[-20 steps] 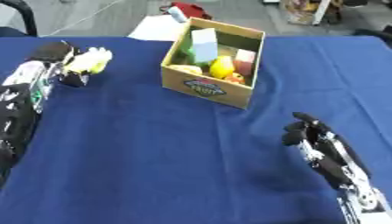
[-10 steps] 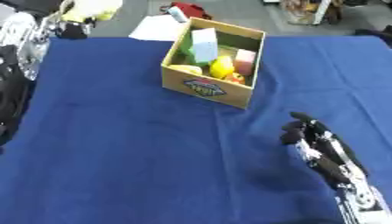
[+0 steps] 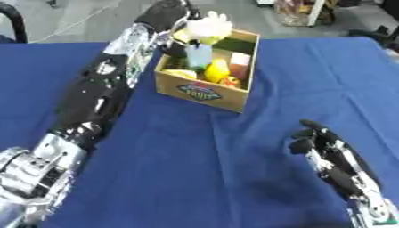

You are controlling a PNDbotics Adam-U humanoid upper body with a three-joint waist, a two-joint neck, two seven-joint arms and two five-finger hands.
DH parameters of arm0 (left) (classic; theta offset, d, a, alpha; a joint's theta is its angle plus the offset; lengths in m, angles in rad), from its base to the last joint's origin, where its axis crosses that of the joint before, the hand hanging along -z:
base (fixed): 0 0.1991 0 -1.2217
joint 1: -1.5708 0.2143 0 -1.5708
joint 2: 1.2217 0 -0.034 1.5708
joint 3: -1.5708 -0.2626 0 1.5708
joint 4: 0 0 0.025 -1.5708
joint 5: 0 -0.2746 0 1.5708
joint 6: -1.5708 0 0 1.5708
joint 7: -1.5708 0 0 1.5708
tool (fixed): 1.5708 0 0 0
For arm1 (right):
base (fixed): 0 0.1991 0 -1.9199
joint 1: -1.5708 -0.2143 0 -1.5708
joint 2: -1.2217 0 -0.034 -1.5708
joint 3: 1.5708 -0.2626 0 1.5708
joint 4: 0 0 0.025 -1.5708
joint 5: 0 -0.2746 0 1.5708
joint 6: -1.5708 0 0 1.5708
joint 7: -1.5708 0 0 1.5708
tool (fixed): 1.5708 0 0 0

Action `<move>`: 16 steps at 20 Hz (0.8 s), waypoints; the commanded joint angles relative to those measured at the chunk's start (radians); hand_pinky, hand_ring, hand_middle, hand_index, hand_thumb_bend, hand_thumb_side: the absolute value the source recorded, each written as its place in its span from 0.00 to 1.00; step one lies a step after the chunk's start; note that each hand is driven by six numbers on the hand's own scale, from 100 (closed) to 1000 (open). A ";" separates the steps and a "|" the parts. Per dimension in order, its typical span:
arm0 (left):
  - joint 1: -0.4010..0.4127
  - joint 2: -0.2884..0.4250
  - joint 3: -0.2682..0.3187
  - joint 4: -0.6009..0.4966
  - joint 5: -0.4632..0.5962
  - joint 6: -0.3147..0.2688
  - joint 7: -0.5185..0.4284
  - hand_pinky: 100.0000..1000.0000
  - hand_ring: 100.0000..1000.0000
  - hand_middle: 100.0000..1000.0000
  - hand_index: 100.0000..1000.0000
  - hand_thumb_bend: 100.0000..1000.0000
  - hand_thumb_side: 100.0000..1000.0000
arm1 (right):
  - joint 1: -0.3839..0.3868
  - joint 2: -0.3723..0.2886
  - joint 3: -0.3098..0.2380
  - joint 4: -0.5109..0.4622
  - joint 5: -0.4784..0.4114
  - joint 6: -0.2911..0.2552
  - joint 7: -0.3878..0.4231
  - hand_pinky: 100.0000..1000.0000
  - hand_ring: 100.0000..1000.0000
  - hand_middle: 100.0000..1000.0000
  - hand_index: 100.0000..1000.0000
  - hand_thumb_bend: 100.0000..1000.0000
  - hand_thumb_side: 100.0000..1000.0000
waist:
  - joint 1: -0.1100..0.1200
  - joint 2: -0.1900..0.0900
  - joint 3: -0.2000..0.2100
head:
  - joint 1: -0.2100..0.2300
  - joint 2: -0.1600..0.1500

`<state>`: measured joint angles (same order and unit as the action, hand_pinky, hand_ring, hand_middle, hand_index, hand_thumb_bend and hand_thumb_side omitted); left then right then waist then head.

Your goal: Pick up objects on the table and place them in the box.

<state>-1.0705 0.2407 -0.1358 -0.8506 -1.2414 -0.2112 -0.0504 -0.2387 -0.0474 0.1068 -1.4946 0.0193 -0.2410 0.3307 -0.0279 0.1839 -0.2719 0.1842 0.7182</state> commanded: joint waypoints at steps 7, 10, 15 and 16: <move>0.004 -0.015 0.007 0.036 -0.072 0.034 -0.017 0.79 0.80 0.82 0.95 0.25 0.36 | -0.015 0.002 0.003 -0.013 -0.007 -0.002 0.006 0.60 0.60 0.62 0.88 0.00 0.36 | -0.013 -0.007 -0.006 | 0.005 -0.014; 0.000 -0.006 0.007 0.010 -0.070 0.036 -0.006 0.86 0.88 0.91 1.00 0.33 0.69 | -0.015 0.002 0.002 -0.013 -0.007 -0.001 0.006 0.60 0.60 0.62 0.88 0.00 0.36 | -0.012 -0.008 -0.003 | 0.005 -0.014; -0.004 0.022 0.006 -0.057 -0.063 0.052 0.026 0.87 0.91 0.96 1.00 0.31 0.73 | -0.014 0.000 0.000 -0.013 -0.006 -0.002 0.006 0.60 0.60 0.62 0.88 0.00 0.35 | -0.010 -0.011 0.003 | 0.002 -0.014; -0.003 0.031 0.009 -0.077 -0.046 0.057 0.044 0.85 0.89 0.93 1.00 0.28 0.67 | -0.013 -0.001 -0.001 -0.013 -0.006 -0.002 0.005 0.60 0.60 0.62 0.88 0.00 0.35 | -0.010 -0.012 0.005 | 0.000 -0.015</move>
<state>-1.0487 0.2423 -0.1350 -0.8889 -1.2970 -0.1593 -0.0226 -0.2414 -0.0455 0.1113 -1.4929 0.0164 -0.2395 0.3352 -0.0279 0.1840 -0.2669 0.1869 0.7153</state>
